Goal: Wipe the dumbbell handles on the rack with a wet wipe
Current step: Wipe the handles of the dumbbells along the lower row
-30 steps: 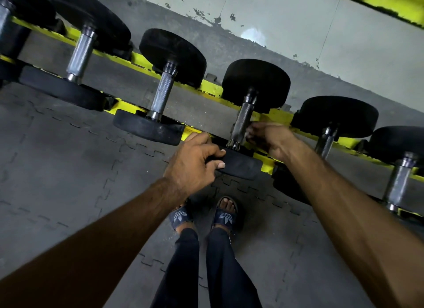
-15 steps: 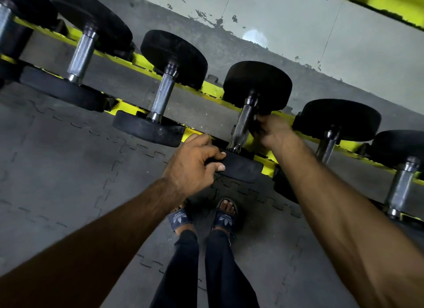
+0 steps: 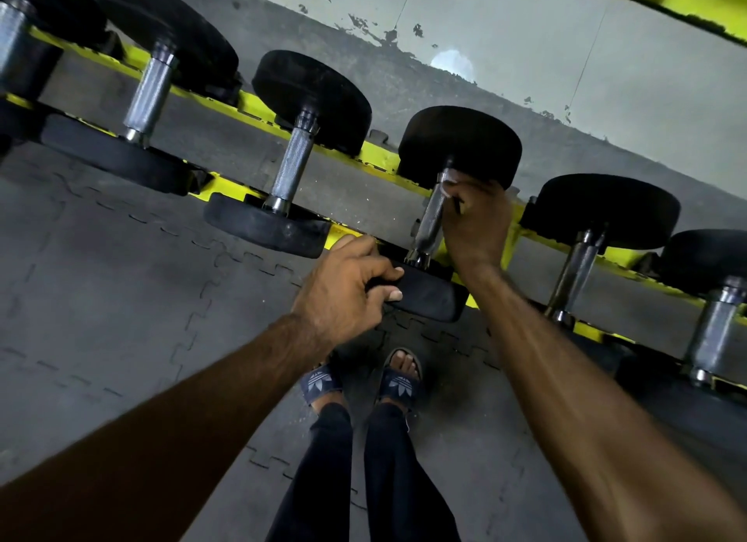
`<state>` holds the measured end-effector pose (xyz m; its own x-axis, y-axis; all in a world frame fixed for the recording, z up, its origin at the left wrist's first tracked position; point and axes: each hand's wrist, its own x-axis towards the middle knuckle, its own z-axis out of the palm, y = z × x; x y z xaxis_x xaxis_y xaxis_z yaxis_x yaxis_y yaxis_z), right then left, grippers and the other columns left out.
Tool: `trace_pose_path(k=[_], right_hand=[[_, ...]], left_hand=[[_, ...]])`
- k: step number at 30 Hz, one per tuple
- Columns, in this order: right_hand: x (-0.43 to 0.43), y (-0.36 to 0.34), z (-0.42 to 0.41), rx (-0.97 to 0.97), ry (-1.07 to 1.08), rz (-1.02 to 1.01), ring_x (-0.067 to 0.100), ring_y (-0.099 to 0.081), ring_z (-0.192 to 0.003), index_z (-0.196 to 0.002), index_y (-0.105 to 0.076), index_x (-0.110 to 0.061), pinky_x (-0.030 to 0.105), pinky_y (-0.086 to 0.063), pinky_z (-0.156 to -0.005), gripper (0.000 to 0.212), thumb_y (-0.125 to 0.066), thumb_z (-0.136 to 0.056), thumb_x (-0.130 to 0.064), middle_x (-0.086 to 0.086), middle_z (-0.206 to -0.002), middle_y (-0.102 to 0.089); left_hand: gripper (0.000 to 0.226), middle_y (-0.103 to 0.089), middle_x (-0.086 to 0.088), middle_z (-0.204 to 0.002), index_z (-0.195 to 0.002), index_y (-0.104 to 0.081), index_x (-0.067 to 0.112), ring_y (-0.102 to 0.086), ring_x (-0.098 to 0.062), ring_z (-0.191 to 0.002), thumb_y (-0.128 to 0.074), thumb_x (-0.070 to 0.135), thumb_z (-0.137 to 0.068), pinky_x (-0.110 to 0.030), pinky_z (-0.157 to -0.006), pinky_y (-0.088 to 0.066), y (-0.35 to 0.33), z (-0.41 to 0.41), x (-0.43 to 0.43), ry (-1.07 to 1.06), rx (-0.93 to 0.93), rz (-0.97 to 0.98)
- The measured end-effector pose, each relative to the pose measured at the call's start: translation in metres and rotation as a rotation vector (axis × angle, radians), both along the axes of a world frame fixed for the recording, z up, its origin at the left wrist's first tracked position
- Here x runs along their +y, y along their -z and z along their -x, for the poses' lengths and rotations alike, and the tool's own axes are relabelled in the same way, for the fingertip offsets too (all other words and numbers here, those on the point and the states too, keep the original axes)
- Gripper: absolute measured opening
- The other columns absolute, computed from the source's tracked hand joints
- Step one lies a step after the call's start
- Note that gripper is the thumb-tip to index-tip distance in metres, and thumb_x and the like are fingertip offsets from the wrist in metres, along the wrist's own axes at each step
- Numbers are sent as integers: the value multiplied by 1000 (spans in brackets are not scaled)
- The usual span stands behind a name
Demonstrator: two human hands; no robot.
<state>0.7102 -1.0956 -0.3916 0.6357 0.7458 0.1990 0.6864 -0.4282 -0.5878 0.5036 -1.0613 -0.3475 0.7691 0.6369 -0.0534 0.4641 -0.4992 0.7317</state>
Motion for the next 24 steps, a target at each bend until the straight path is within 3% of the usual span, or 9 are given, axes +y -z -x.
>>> trace_pose_path(k=[4, 6, 8, 10, 15, 18, 21, 24], right_hand=[[18, -15, 11, -290, -315, 301, 39, -57, -105, -84, -69, 2, 40, -53, -72, 32, -38, -76, -2, 14, -100, -69], [30, -24, 19, -382, -404, 534, 44, -49, -117, -87, -69, 3, 43, -52, -79, 41, -29, -82, -4, 19, -97, -67], [40, -35, 27, -408, -468, 755, 43, -36, -131, -102, -68, -1, 45, -45, -92, 28, -43, -89, 0, 19, -104, -66], [45, -44, 32, -406, -506, 848, 41, -34, -132, -108, -64, -4, 45, -43, -89, 25, -51, -89, 2, 19, -110, -64], [29, -50, 21, -298, -672, 731, 39, -54, -102, -90, -61, 0, 36, -34, -64, 15, -52, -81, 8, 24, -91, -57], [26, -39, -10, -165, -545, 507, 38, -61, -86, -75, -63, -3, 36, -47, -63, 13, -54, -72, 7, 19, -83, -63], [1, -33, -10, 9, -310, 303, 26, -63, -85, -85, -70, -10, 31, -49, -71, 14, -57, -84, -3, 7, -91, -69], [-33, -36, 11, 94, -356, 204, 16, -66, -90, -100, -74, -11, 20, -45, -77, 23, -66, -81, -2, 4, -100, -74]], left_hand=[[20, -56, 1, -81, -84, -75, 11, -53, -22, -84, -78, 28, -74, -40, -71, -51, -2, 0, 1, 0, 3, -11], [21, -56, 0, -79, -84, -76, 12, -54, -23, -83, -78, 29, -72, -40, -71, -51, -3, -1, 2, -6, -2, -8], [21, -56, 0, -79, -84, -76, 13, -54, -22, -84, -78, 30, -72, -40, -72, -51, -3, -2, 2, -4, 5, -4], [21, -56, 0, -80, -84, -76, 13, -54, -22, -84, -78, 30, -72, -40, -72, -51, -2, -2, 2, -3, 4, 0], [20, -55, 2, -81, -85, -75, 13, -53, -21, -85, -81, 27, -73, -41, -70, -52, -2, 0, 1, 1, -3, 3], [20, -55, 2, -81, -86, -76, 12, -54, -21, -87, -81, 28, -74, -40, -71, -52, -2, 1, 1, -4, -6, 0], [23, -55, 4, -82, -88, -76, 13, -53, -21, -88, -77, 31, -75, -41, -71, -52, -2, 1, 0, -14, -2, 10], [24, -54, 4, -82, -88, -76, 12, -53, -21, -87, -76, 32, -75, -43, -71, -52, -2, 1, 0, -12, -1, 8]])
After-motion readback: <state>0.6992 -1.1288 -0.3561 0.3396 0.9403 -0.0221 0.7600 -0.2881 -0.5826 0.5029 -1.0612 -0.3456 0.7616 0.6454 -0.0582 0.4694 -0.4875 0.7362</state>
